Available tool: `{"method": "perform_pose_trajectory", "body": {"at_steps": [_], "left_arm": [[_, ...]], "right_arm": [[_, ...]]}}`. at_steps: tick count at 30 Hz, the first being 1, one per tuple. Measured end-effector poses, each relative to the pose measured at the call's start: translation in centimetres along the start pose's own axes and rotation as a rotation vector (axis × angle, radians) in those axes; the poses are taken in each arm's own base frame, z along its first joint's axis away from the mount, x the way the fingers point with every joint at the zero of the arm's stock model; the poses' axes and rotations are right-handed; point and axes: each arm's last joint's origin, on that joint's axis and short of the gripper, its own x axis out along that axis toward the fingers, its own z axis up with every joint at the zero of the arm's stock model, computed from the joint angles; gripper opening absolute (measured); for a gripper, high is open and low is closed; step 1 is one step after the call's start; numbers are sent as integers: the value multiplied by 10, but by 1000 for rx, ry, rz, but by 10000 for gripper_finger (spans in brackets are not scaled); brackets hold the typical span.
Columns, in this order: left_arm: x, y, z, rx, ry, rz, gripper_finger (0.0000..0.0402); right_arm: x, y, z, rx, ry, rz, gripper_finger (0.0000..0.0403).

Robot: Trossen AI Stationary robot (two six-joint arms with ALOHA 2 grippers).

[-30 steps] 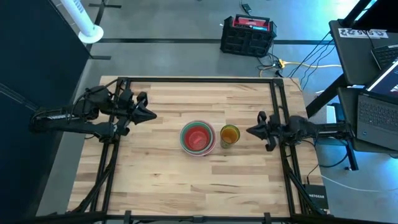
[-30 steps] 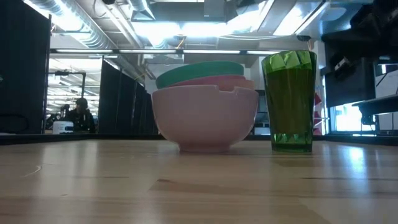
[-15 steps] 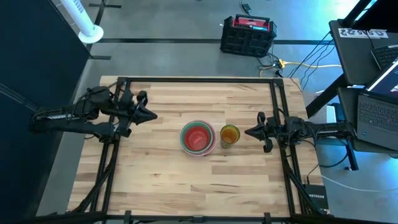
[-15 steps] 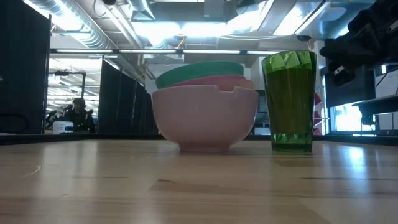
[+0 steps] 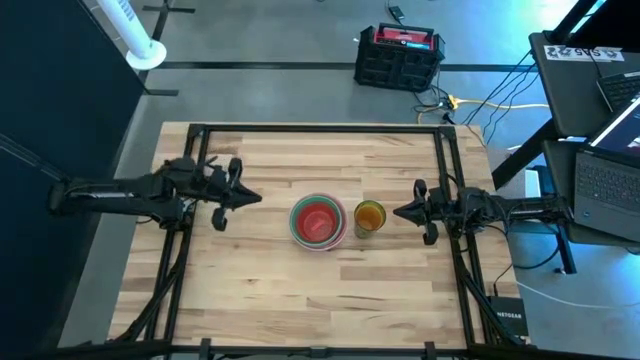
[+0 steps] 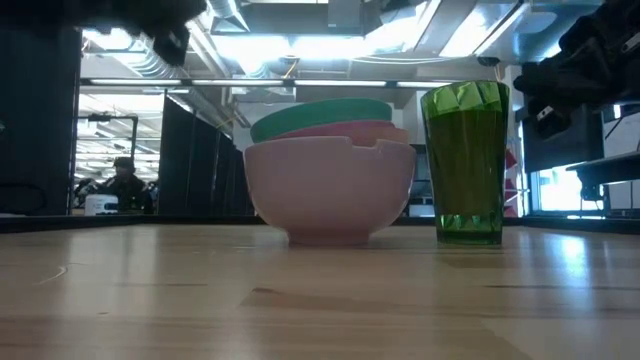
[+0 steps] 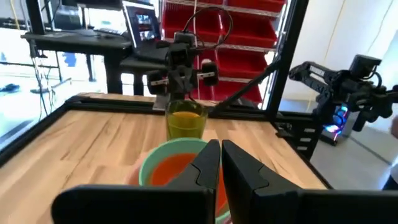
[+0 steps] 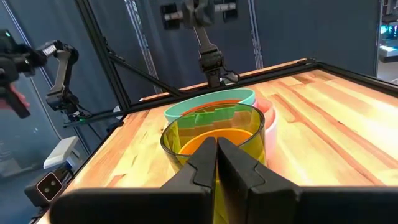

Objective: Nest bowls inside each other
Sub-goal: Return to Home Position

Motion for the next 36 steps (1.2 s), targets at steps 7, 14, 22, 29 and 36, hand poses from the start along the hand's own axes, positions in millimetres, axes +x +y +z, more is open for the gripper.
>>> {"method": "perform_pose_trajectory", "body": {"at_steps": [7, 14, 22, 29, 36], "left_arm": [[-18, 0, -24, 60, -141, 62, 0], [-33, -2, -32, 106, -219, 95, 0], [-46, -3, -44, 126, -299, 123, 0], [-53, -3, -56, 136, -358, 149, 0], [-54, -2, -59, 143, -342, 170, 0]], "right_arm": [[0, 0, 0, 0, 0, 0, 1], [0, 0, 0, 0, 0, 0, 1], [0, 0, 0, 0, 0, 0, 1], [0, 0, 0, 1, 0, 0, 1], [0, 0, 0, 1, 1, 0, 1]]}}
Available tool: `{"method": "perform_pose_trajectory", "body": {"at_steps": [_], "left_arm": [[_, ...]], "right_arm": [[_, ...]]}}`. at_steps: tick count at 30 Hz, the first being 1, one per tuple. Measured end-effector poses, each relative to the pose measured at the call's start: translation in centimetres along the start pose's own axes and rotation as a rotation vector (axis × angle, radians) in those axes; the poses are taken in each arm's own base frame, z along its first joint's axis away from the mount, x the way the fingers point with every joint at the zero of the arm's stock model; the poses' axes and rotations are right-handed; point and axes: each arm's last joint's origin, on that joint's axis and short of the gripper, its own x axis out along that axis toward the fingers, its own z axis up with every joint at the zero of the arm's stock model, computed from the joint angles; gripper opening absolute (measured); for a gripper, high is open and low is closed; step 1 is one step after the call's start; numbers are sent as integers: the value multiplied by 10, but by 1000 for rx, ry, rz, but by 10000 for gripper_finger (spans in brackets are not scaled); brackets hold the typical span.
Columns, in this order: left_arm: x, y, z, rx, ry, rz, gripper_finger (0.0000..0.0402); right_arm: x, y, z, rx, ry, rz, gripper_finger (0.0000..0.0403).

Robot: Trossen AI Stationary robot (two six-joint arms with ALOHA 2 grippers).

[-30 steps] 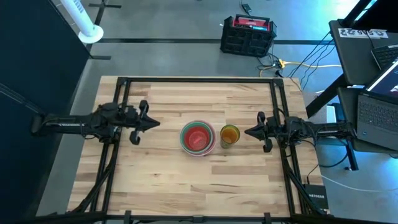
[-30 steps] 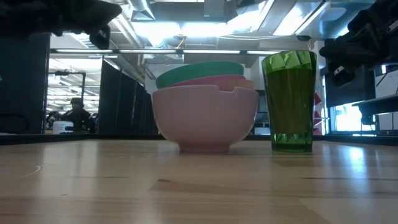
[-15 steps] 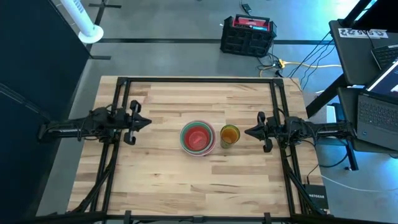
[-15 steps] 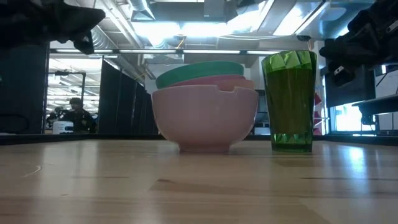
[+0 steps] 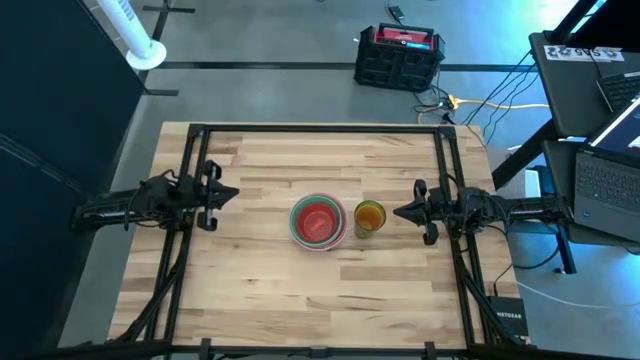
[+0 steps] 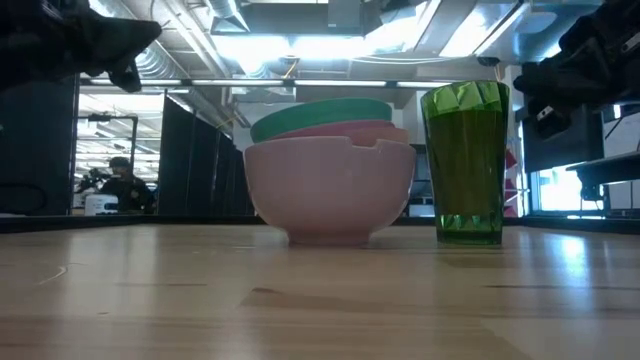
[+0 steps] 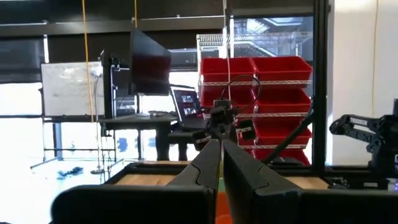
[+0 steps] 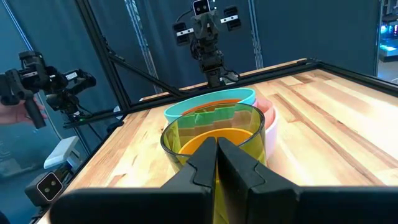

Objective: Nest bowls inside each other
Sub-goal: Return to Home Position

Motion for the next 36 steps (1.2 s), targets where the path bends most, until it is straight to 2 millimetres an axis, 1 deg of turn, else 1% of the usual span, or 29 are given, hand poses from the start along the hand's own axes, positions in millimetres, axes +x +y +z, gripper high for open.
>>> {"method": "perform_pose_trajectory", "body": {"at_steps": [4, 21, 36], "left_arm": [[0, 0, -9, -2, 88, -2, 0], [-4, -1, -28, 78, 294, -19, 0], [-4, -1, -29, 51, 299, -13, 0]], "right_arm": [[0, 0, 0, 0, 0, 0, 1], [0, 0, 0, 0, 0, 0, 1], [0, 0, 0, 0, 0, 0, 1]]}}
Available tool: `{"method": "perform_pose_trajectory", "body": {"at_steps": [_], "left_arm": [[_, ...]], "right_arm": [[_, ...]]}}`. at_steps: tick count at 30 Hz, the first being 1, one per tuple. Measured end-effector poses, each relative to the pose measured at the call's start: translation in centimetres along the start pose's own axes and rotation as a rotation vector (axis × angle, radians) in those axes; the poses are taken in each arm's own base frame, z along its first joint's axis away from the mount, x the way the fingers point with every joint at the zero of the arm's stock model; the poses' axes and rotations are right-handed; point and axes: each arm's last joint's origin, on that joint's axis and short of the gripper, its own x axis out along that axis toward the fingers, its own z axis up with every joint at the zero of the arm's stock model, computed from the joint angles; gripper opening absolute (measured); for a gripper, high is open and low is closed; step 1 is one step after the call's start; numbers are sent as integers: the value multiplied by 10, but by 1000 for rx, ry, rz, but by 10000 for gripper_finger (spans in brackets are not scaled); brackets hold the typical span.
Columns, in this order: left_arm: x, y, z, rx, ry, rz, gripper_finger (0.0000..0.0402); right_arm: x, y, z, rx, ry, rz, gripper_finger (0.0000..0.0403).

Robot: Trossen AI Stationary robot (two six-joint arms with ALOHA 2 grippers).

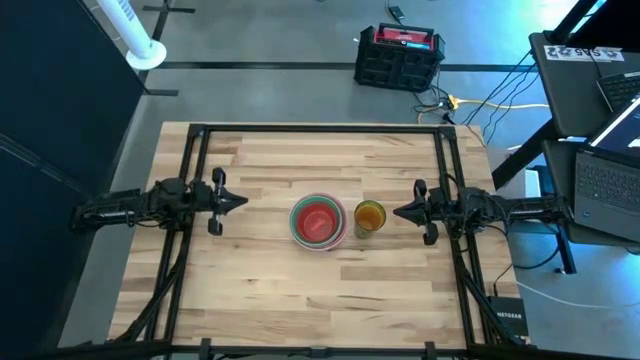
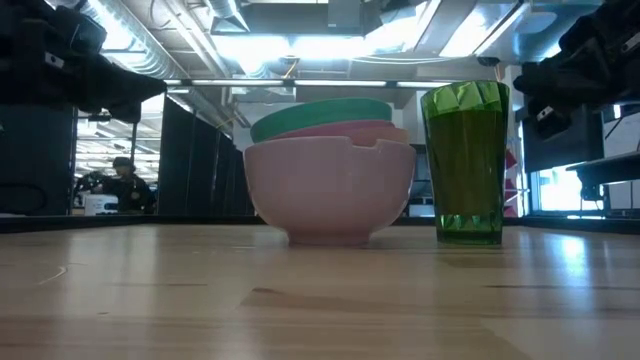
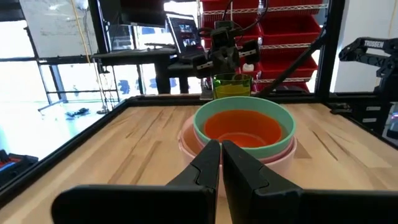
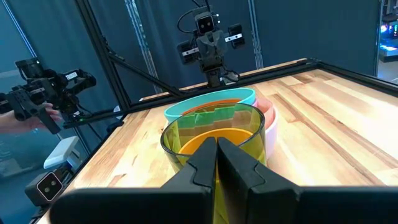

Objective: Nest bowls inside each other
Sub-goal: Return to Home Position

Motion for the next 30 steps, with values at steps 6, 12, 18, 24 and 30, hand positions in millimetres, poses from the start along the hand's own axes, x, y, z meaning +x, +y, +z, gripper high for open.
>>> {"method": "perform_pose_trajectory", "body": {"at_steps": [6, 12, 18, 24, 30], "left_arm": [[0, 0, 0, -7, 1, 0, 0], [0, 0, 0, -14, 2, 0, 0], [0, 0, 0, -17, 2, 0, 0], [0, 0, 0, -17, 3, 0, 0], [0, 0, 0, -18, 3, 0, 0]], "right_arm": [[0, 0, 0, 0, 0, 0, 1], [0, 0, 0, 0, 0, 0, 1], [0, 0, 0, 0, 0, 0, 1], [0, 0, 0, 0, 0, 0, 1], [0, 0, 0, 0, 0, 0, 1]]}}
